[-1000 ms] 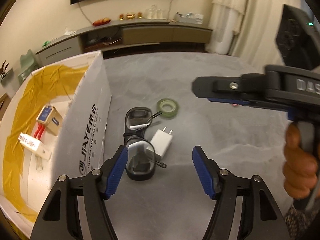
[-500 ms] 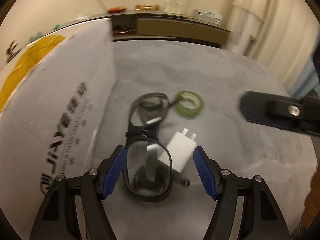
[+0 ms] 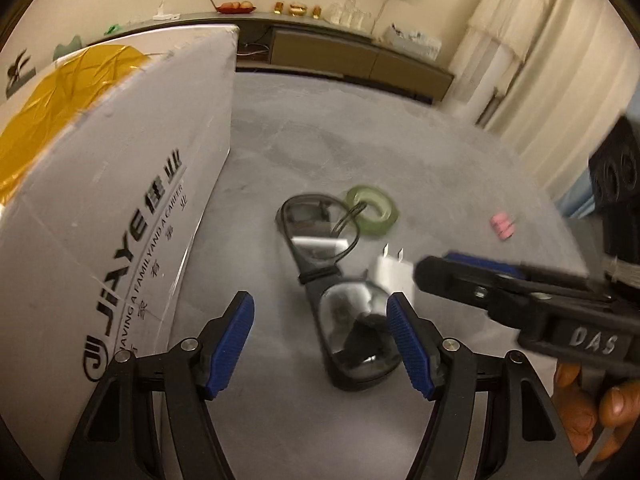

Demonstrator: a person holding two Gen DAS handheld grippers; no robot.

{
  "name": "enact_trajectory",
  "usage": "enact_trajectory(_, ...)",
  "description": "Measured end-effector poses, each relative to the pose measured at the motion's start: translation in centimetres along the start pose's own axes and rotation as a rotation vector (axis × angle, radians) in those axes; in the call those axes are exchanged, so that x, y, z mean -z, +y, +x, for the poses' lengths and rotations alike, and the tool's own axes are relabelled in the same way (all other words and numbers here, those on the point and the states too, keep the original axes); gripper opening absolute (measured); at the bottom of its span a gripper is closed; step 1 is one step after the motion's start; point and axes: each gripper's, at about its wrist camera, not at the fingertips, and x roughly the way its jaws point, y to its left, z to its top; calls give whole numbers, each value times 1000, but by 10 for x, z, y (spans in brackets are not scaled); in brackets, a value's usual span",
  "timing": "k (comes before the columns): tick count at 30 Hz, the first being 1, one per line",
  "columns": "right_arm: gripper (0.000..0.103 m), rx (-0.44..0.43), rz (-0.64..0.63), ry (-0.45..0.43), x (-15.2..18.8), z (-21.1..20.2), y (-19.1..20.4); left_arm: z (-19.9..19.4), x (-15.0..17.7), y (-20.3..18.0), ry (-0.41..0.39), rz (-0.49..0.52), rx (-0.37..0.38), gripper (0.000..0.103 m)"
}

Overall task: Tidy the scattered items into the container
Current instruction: 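Move both open tools back toward the glasses and white plug, then grasp the white plug with the right tool while the left grasps the black glasses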

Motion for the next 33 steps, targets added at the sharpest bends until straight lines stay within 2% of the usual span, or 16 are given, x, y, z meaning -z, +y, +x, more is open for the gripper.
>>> enact_trajectory(3,42,43,-44,35,4,10,1,2,6,-4,26,20,-25,70)
enact_trajectory(5,42,123,-77,58,3,6,-1,2,7,-7,35,38,-32,70)
enact_trajectory(7,42,207,-119,62,2,1,-6,-1,5,-9,20,22,-7,70)
enact_trajectory(8,42,217,-112,55,2,-1,-10,-3,3,-8,7,3,11,70)
enact_trajectory(13,41,54,27,7,-1,-4,-20,-3,-8,-2,-53,-40,19,70)
enact_trajectory(15,40,69,22,8,0,4,-17,3,-8,-1,-47,-45,-4,68)
enact_trajectory(19,43,43,0,8,0,10,-13,5,-7,1,-15,-53,-54,67)
enact_trajectory(23,48,153,-127,47,0,5,-3,5,-12,4,-14,-70,-24,67)
enact_trajectory(27,48,231,-119,46,3,1,-12,6,-19,3,-43,-48,26,68)
enact_trajectory(30,48,154,-56,23,3,0,-16,17,-19,0,-13,-29,-2,67)
enact_trajectory(33,48,93,-50,0,3,1,-8,20,-15,9,29,-73,-43,67)
